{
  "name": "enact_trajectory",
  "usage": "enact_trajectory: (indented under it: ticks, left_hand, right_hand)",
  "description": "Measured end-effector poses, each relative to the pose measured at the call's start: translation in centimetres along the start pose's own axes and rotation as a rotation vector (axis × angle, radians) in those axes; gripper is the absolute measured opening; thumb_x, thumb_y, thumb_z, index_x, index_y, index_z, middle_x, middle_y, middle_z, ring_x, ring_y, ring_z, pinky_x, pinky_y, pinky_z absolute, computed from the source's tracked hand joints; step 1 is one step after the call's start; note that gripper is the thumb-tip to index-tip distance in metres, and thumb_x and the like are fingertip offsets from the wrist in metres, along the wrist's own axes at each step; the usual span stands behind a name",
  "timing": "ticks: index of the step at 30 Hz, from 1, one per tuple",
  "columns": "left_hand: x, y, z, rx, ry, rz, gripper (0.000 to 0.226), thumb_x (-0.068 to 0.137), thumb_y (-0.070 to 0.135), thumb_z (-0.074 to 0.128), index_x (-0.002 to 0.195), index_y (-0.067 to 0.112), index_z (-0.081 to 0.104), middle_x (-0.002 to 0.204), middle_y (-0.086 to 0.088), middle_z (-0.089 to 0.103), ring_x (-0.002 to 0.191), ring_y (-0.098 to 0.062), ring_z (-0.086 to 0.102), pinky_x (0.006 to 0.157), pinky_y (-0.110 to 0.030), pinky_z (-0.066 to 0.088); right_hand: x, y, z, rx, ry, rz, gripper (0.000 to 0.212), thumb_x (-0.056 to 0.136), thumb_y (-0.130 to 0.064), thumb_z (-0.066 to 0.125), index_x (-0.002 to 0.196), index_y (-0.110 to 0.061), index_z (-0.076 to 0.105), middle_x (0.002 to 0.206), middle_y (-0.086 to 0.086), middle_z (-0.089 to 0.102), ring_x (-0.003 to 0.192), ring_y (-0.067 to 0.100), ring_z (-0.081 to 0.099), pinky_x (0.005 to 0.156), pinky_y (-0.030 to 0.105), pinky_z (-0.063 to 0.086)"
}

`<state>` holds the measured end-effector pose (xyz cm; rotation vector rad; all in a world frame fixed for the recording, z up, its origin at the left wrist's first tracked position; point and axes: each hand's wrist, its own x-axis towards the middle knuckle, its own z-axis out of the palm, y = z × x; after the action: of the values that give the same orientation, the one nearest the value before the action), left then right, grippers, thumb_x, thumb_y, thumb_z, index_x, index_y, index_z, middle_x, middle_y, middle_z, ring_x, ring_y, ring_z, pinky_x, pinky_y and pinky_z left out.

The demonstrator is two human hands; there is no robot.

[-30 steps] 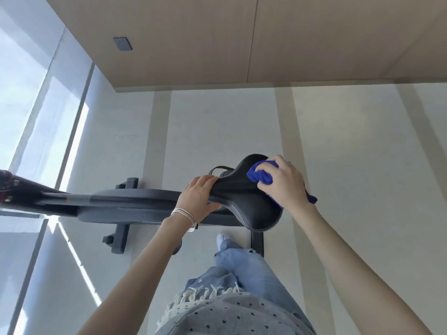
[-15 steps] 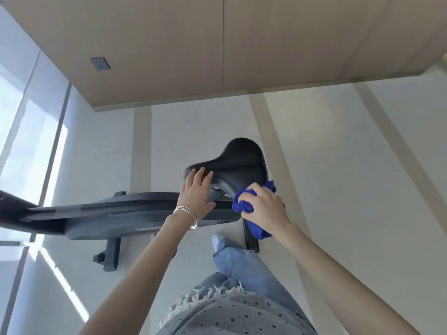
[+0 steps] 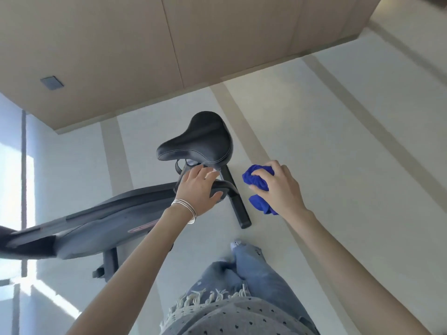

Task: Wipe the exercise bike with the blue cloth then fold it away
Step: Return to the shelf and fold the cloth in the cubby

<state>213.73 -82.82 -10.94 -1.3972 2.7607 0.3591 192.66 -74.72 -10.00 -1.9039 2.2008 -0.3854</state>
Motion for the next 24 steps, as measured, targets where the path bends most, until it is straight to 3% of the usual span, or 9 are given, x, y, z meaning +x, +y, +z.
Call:
enact_trajectory:
  ticks: [11,20,24]
  left_hand:
    - [2.5,11.8,1.3,0.195,-0.110,0.237,0.061,0.092,0.057,0.033,0.145,0.030,0.025,0.154,-0.001,0.026,0.145,-0.028,0.009,0.117,-0.047,0.005]
    - [6.6,26.2,3.8,0.199,-0.203,0.418,0.063,0.092,0.059,0.029,0.147,0.033,0.014,0.157,0.003,0.017,0.146,-0.026,0.001,0.118,-0.049,0.002]
    - [8.6,31.1,4.4,0.176,-0.207,0.486,0.063,0.092,0.057,0.034,0.147,0.032,0.017,0.155,0.005,0.023,0.145,-0.021,0.009,0.119,-0.044,0.007]
  right_hand:
    - [-8.0,9.3,-3.7,-0.029,-0.012,0.245,0.037,0.091,-0.047,0.051,0.117,-0.022,0.058,0.125,0.006,0.048,0.100,0.029,0.050,0.076,0.038,0.049]
    - [-14.9,20.3,-8.0,0.088,0.038,0.442,0.036,0.086,-0.047,0.059,0.115,-0.025,0.060,0.123,-0.001,0.048,0.103,0.025,0.050,0.074,0.036,0.050]
    - [-17.5,24.7,-9.3,0.116,0.068,0.531,0.039,0.084,-0.050,0.060,0.115,-0.026,0.061,0.122,-0.002,0.049,0.102,0.024,0.051,0.075,0.035,0.049]
